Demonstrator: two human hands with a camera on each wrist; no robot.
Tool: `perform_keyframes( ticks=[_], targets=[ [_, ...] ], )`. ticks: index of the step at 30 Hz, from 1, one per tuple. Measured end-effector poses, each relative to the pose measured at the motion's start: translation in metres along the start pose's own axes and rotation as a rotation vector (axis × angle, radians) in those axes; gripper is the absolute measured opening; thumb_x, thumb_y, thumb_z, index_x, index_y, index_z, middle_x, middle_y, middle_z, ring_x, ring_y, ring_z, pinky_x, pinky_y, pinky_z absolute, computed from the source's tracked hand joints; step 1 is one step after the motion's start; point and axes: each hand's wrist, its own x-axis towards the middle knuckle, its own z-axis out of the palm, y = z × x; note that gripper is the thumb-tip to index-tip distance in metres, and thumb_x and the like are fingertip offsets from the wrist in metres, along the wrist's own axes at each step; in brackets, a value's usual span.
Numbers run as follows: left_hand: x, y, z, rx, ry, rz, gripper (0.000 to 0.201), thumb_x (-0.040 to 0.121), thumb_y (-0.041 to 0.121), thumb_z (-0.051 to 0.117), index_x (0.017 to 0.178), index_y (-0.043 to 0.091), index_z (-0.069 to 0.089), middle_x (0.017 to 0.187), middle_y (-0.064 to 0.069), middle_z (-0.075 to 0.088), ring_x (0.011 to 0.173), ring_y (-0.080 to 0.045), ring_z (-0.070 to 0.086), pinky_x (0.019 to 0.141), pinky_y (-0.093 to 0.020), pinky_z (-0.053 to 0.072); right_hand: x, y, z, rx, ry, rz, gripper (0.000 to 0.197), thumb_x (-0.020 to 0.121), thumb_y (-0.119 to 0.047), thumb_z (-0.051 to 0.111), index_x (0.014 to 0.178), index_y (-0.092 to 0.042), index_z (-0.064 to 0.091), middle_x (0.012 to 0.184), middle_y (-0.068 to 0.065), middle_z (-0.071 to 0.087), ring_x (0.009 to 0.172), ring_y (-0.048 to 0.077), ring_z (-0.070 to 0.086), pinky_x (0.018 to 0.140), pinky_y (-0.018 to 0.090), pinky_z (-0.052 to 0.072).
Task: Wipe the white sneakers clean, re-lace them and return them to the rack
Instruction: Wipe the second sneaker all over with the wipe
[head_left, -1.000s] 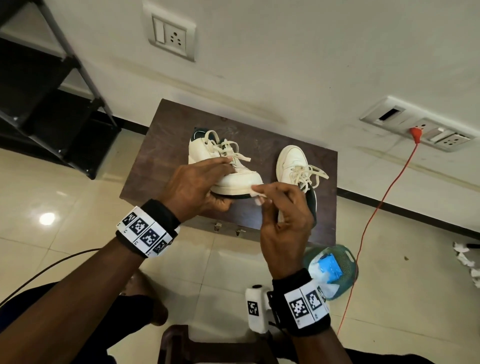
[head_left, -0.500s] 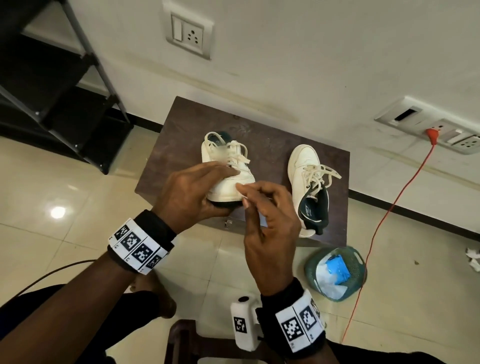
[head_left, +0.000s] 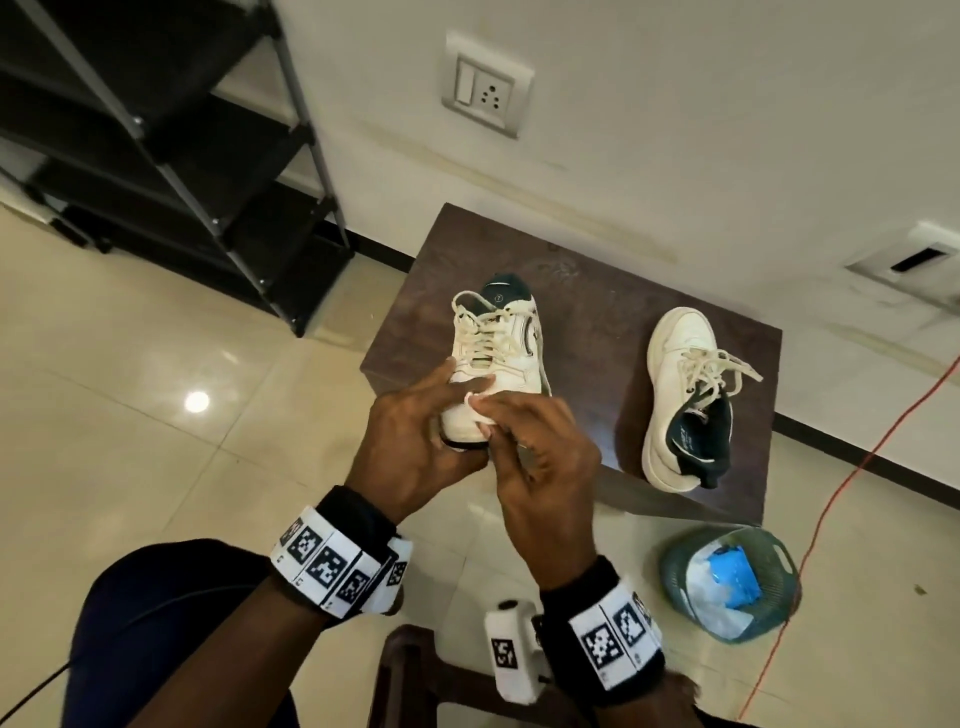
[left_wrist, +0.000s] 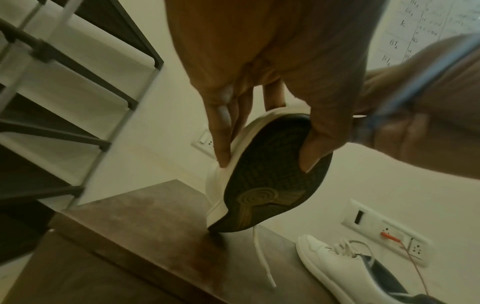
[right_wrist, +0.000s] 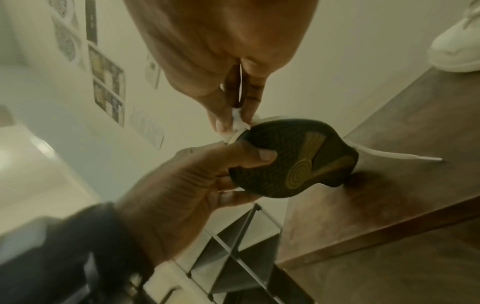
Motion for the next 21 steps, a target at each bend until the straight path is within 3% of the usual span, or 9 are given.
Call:
perform_keyframes(
  ticks=[2,4,7,9,12,16,21],
  targets=[
    [-0.006,0.0,-0.002,-0.039,0.016,-0.053,0.068,0.059,0.012,0.09,0.124,0.022,0.073,0.137,-0.004,0.064,0.133,0.0,0.053,0.1,-0.04,0.055,0.0,0.009,0.001,-0.022,-0.031,-0.044,0.028,0.087,0.005,0.072,0.108,-0.013,0.078,0.107,-0.003,0.072,0.103,0.021,0.061,0.09,0.027,0.049],
    [-0.012,0.0,0.002,-0.067,0.05,-0.105,0.07,0.054,0.01,0.085,0.121,0.022,0.073,0.135,-0.002,0.064,0.129,0.008,0.051,0.099,-0.037,0.056,0.008,0.03,0.001,-0.042,-0.007,0.033,0.028,0.087,0.003,0.073,0.107,-0.015,0.079,0.104,-0.003,0.071,0.102,0.02,0.058,0.089,0.022,0.046],
    [-0.02,-0.002,0.006,-0.085,0.034,-0.172,0.076,0.051,0.009,0.083,0.124,0.026,0.072,0.14,-0.013,0.06,0.137,0.002,0.047,0.105,-0.037,0.052,0.022,0.054,0.005,0.014,0.034,0.23,0.027,0.087,0.003,0.07,0.106,-0.014,0.079,0.104,0.002,0.069,0.102,0.018,0.062,0.085,0.015,0.045],
    [-0.025,-0.003,0.005,-0.1,0.038,-0.2,0.078,0.051,0.005,0.085,0.124,0.028,0.072,0.141,-0.014,0.059,0.137,0.0,0.047,0.105,-0.038,0.052,0.022,0.052,0.008,0.06,0.028,0.266,0.025,0.089,0.003,0.069,0.105,-0.012,0.079,0.106,0.005,0.065,0.102,0.015,0.064,0.084,0.018,0.048],
    [-0.028,-0.006,0.002,-0.144,0.105,-0.238,0.076,0.055,-0.003,0.088,0.122,0.029,0.072,0.138,-0.007,0.063,0.131,0.003,0.053,0.101,-0.037,0.055,0.001,0.027,0.012,0.08,-0.02,0.194,0.023,0.089,0.004,0.069,0.104,-0.011,0.079,0.105,0.003,0.066,0.102,0.019,0.065,0.084,0.028,0.054],
    [-0.036,-0.011,-0.004,-0.187,0.123,-0.224,0.068,0.061,0.009,0.096,0.124,0.023,0.073,0.134,-0.005,0.066,0.128,-0.001,0.058,0.098,-0.031,0.056,-0.027,0.005,0.021,-0.004,-0.162,-0.033,0.03,0.085,0.008,0.073,0.104,-0.014,0.08,0.102,0.0,0.063,0.1,0.022,0.061,0.082,0.034,0.052],
    [-0.029,-0.016,0.002,-0.158,0.141,-0.233,0.07,0.057,-0.004,0.089,0.122,0.02,0.074,0.135,-0.005,0.066,0.123,0.002,0.06,0.094,-0.028,0.057,-0.006,0.029,0.024,-0.002,-0.061,0.019,0.023,0.086,0.003,0.075,0.104,-0.012,0.08,0.098,0.006,0.06,0.095,0.026,0.061,0.079,0.035,0.053]
  ],
)
